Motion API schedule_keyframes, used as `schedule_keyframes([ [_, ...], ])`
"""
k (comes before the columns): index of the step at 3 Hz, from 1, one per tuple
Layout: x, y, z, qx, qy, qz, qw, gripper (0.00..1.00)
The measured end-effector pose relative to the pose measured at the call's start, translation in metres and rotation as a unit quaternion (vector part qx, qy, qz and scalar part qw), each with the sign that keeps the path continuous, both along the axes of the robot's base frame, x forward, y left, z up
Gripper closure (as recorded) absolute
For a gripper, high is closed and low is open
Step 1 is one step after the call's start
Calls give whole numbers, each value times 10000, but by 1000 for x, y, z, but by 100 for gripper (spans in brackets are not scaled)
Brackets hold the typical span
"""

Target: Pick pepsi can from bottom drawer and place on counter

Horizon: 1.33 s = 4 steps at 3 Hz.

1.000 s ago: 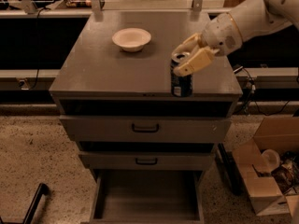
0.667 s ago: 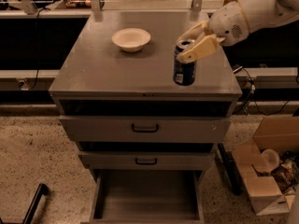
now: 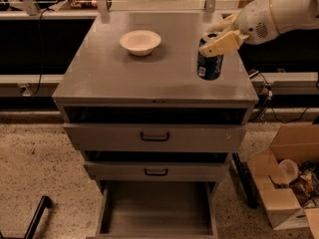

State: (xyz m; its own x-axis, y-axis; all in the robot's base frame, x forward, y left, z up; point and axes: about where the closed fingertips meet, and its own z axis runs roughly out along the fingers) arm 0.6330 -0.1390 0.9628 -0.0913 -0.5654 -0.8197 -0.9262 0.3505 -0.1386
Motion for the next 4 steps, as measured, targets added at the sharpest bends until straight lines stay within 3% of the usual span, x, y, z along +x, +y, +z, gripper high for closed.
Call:
schedule_keyframes([
  [1, 22, -5, -16, -48, -184, -633, 9978, 100],
  [2, 59, 2, -31, 163, -364, -1166, 9924, 100],
  [3, 95, 9, -23, 215, -512, -1557, 9862, 100],
  [4, 96, 13, -24, 228, -483, -1544, 9866, 82],
])
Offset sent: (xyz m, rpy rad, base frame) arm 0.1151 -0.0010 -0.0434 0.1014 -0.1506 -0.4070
